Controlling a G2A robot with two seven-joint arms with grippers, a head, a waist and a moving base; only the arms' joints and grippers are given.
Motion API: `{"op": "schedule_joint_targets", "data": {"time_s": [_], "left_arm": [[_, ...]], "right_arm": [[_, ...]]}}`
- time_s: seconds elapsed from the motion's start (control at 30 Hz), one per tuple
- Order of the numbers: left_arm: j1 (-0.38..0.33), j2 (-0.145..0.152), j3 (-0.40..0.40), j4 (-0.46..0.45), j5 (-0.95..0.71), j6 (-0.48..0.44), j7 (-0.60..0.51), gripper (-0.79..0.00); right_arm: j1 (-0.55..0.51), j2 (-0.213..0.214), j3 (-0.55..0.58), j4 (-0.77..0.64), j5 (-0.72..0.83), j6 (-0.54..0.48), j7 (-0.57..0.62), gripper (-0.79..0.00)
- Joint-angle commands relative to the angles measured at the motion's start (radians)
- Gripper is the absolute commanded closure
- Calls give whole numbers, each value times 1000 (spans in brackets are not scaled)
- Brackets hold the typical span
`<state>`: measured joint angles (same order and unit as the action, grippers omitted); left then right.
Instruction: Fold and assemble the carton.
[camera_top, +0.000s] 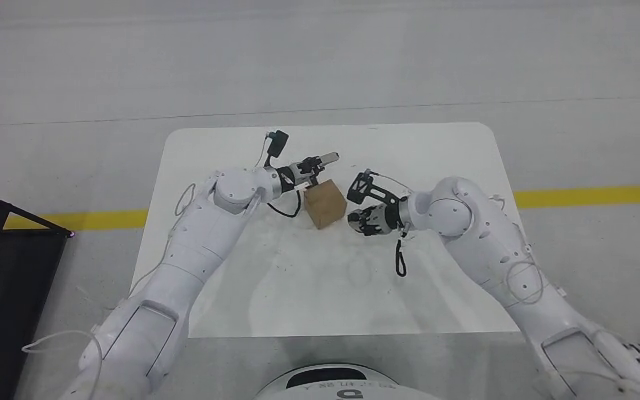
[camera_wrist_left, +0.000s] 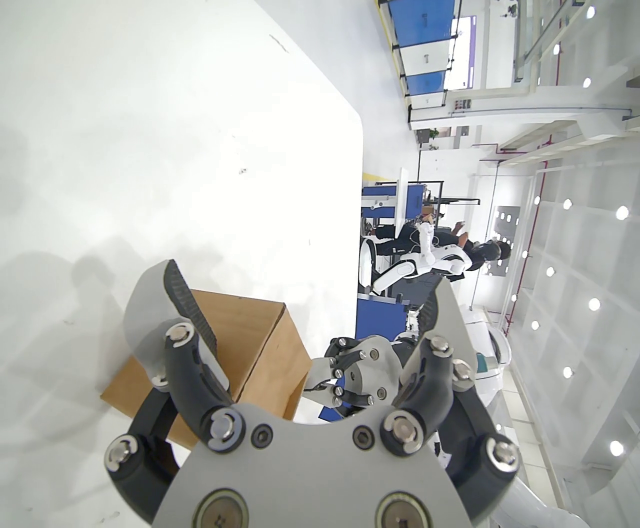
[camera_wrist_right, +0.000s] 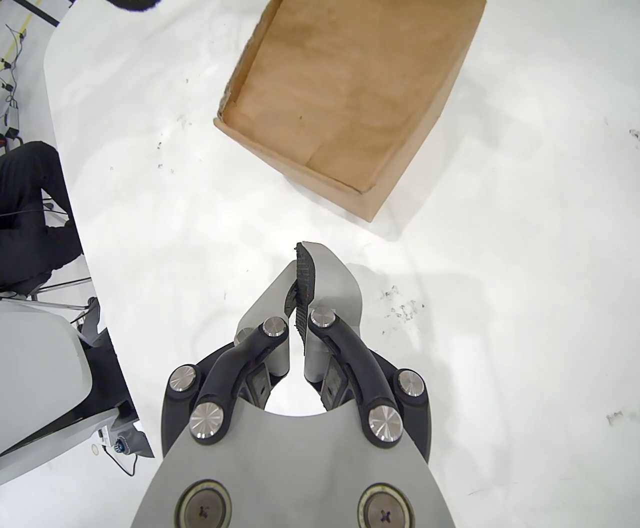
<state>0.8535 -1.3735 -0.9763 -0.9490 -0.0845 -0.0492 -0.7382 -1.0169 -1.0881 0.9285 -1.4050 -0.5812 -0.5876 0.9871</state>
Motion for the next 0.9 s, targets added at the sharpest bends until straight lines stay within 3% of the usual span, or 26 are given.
{"op": "schedule_joint_targets", "data": {"time_s": [0.0,0.17,0.47,0.87], "left_arm": [[3,1,-3,-4,-8,-3,-13,-785],[8,3,-7,-11,-5,-5,-29,-785],[19,14,-41,-28,-23,-20,-53,-785],[102,60,-191,-110,-91,-54,-86,-785]], "right_arm": [[14,-5,-16,7,-5,19,-1,0],[52,-21,-59,33,-12,78,-12,0],[60,-23,-55,61,-7,75,-57,0],[-66,30,133,6,14,-12,-248,0]]}}
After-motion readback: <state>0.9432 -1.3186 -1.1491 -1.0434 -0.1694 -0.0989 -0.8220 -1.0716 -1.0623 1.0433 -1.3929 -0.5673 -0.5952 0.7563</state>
